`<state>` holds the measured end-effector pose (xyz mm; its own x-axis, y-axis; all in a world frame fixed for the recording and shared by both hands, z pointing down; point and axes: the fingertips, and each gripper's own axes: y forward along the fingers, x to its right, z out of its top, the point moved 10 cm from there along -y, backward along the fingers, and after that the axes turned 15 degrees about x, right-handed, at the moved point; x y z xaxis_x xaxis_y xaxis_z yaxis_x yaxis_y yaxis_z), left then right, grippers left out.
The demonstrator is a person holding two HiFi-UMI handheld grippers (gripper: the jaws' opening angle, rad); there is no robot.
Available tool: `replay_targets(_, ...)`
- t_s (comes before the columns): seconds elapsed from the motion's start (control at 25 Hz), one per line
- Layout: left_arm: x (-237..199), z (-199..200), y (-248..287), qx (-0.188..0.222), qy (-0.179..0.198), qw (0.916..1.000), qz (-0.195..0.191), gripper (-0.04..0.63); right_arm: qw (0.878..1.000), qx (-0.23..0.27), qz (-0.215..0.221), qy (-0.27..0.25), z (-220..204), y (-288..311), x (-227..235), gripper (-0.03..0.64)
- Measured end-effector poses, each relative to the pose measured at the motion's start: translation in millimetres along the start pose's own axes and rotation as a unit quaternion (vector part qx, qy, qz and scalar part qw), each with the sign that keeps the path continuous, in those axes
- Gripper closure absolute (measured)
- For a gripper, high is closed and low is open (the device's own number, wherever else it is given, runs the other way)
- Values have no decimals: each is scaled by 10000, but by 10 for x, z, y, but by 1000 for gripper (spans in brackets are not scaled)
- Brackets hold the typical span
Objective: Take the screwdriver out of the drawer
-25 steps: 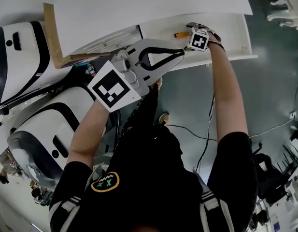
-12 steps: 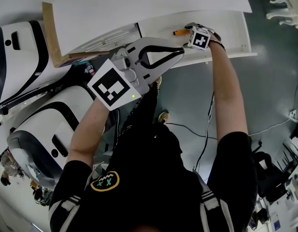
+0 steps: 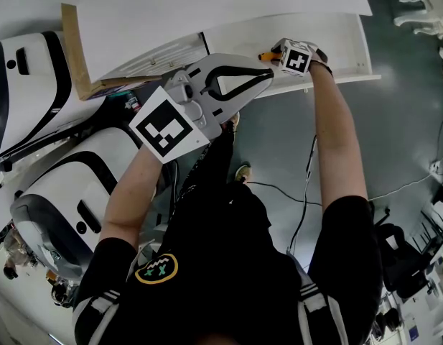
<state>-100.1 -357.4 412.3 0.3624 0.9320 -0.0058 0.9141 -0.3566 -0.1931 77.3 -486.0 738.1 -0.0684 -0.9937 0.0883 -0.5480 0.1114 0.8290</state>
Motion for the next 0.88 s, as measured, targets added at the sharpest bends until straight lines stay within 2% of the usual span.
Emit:
replay_targets(0.08,1,5,-8,17,9,10000,9,575,10000,-15,-15,-1,1,5,-20,489)
replay_targets(0.64,124,92,38,54,133,9999,-32,575,9977,208,-642,2,96,-266,-116,494)
replay_targets(0.88,226,142,61,97,172,9998,14,575,9935,612,-942,-170,354,-560,-221,493)
